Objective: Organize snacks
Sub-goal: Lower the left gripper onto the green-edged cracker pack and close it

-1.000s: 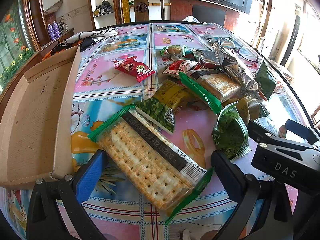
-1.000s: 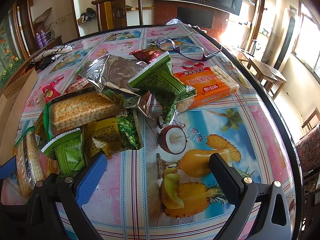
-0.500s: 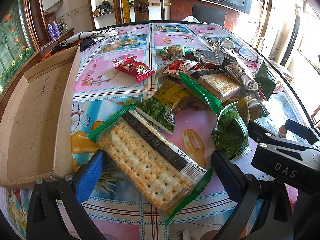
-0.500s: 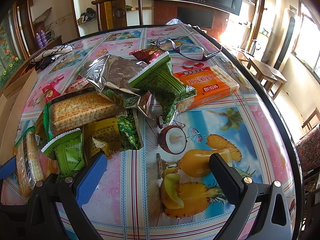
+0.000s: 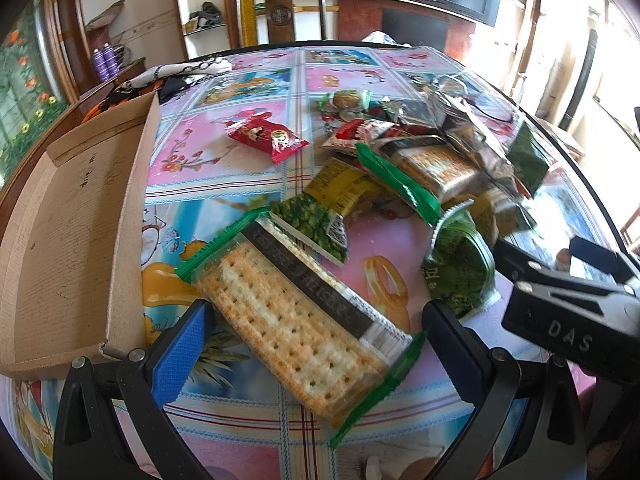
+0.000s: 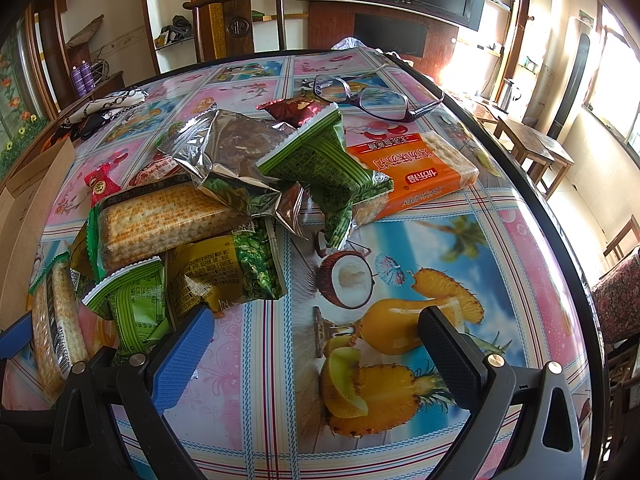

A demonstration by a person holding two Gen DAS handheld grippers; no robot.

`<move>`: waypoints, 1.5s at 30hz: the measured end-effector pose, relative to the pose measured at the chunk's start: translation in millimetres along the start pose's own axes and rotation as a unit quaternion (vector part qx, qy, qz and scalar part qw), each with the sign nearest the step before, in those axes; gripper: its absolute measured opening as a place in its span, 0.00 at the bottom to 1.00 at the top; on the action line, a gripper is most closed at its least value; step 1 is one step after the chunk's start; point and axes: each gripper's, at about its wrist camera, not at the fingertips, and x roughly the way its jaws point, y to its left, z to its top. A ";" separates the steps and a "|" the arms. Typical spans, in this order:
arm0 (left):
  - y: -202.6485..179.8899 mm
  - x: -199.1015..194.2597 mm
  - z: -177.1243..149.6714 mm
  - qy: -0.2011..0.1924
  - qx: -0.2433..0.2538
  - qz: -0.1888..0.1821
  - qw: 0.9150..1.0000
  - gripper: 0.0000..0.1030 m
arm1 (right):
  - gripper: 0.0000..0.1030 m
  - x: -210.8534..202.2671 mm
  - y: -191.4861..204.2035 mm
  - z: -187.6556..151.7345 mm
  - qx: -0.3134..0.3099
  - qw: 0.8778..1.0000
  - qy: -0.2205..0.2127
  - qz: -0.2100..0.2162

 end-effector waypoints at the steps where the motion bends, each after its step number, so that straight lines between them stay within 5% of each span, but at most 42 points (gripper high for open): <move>1: -1.8 -1.5 -1.6 0.001 0.013 -0.009 1.000 1.00 | 0.99 -0.3 0.0 -0.2 -0.002 1.000 0.000 0.002; 6: -10.5 -7.7 -7.5 0.004 0.071 -0.050 0.996 1.00 | 0.99 -6.9 -7.2 -1.5 0.002 0.999 -0.003 0.045; 9: -3.4 -14.6 -6.2 -0.005 0.056 -0.070 0.996 1.00 | 0.99 -13.8 -24.2 -4.4 0.049 0.994 -0.017 0.101; 14: 15.7 -28.9 -5.8 -0.032 0.002 -0.131 0.991 0.99 | 0.79 -28.2 -37.9 -7.7 0.076 0.986 -0.044 0.139; 17: 20.9 -36.7 -8.0 -0.048 -0.008 -0.140 0.989 0.90 | 0.78 -41.0 -45.3 -11.5 0.093 0.981 -0.070 0.157; 19: 19.5 -37.1 -9.7 -0.044 -0.003 -0.138 0.989 0.77 | 0.77 -46.5 -49.2 -13.9 0.101 0.978 -0.080 0.162; 33: 30.6 -8.0 14.2 0.009 -0.073 -0.107 0.992 0.77 | 0.76 -50.3 -59.0 -22.5 0.118 0.974 -0.078 0.178; 36: 19.3 -3.4 17.7 0.010 -0.043 -0.059 0.997 0.76 | 0.76 -49.5 -59.2 -22.4 0.118 0.974 -0.075 0.178; 38: 11.8 -4.5 13.9 -0.001 -0.018 -0.031 0.999 0.66 | 0.76 -49.6 -59.6 -23.2 0.117 0.974 -0.074 0.179; 42: 8.1 -9.6 8.3 -0.018 0.008 -0.042 0.999 0.48 | 0.76 -51.1 -57.6 -24.0 0.112 0.973 -0.077 0.185; 45: 5.5 -15.5 3.0 -0.030 0.027 -0.034 0.999 0.45 | 0.76 -53.7 -52.5 -24.6 0.099 0.972 -0.081 0.196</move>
